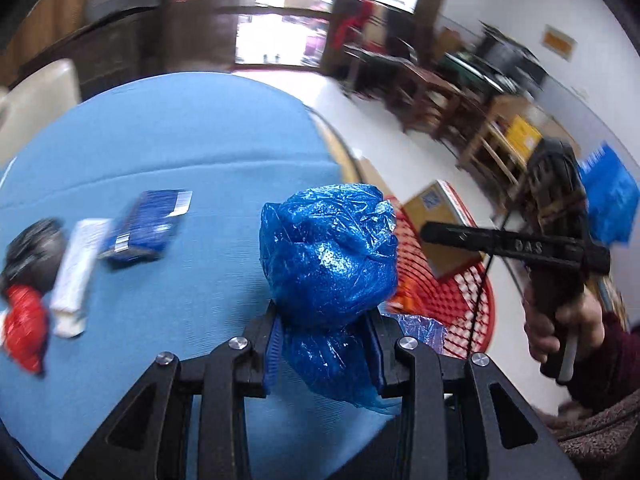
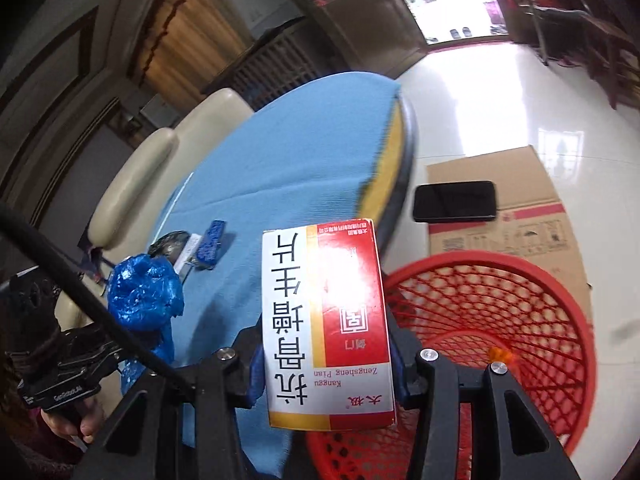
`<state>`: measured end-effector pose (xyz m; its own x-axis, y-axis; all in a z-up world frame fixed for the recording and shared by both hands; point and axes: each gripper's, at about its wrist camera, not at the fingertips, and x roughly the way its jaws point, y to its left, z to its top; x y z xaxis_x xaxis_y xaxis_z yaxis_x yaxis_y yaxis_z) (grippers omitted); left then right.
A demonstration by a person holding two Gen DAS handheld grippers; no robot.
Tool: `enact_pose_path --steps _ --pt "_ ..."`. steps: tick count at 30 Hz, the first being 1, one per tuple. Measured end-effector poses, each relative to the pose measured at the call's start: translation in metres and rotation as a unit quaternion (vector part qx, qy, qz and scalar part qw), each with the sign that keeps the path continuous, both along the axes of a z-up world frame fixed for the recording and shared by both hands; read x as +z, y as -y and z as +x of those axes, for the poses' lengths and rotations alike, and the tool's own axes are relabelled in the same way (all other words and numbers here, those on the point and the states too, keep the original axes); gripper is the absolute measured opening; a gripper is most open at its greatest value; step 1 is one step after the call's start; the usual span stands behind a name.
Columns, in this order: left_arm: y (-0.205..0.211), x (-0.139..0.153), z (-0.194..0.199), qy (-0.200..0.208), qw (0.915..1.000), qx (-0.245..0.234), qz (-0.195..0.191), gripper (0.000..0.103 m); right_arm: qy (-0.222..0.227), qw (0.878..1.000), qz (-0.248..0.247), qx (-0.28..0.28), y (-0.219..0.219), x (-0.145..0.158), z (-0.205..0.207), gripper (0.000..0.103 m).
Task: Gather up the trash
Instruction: 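Carry the blue bag and medicine box to the red wastebasket and release both, then grasp the red plastic bag with the left tool while the right tool grasps the blue packet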
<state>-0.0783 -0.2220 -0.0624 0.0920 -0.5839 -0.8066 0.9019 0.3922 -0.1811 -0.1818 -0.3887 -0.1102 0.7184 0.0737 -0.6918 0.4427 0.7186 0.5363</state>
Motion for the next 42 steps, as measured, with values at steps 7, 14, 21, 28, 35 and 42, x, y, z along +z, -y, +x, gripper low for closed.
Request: enact_pose_path --steps 7,14,21,28,35,42 --pt "0.044 -0.024 -0.05 -0.022 0.9949 -0.089 0.043 0.038 -0.03 0.998 0.031 -0.035 0.021 -0.023 -0.038 0.051" --pt "0.065 -0.032 -0.056 -0.038 0.9911 -0.109 0.066 0.054 -0.046 0.993 0.082 -0.071 0.036 -0.04 -0.063 0.061" --pt "0.053 -0.02 -0.044 -0.032 0.9956 -0.078 0.042 0.061 -0.037 0.993 0.087 -0.077 0.036 -0.038 -0.056 0.062" --pt "0.024 -0.011 -0.03 -0.014 0.999 -0.033 0.025 0.061 -0.021 0.996 0.062 -0.055 0.02 -0.021 -0.035 0.062" --pt "-0.013 0.007 -0.012 0.03 0.9987 0.041 0.008 0.064 0.004 0.999 0.039 -0.016 -0.001 0.004 -0.002 0.062" --pt "-0.063 0.015 0.015 0.053 0.9901 0.13 -0.001 0.067 0.019 0.999 0.022 0.034 -0.029 0.025 0.042 0.062"
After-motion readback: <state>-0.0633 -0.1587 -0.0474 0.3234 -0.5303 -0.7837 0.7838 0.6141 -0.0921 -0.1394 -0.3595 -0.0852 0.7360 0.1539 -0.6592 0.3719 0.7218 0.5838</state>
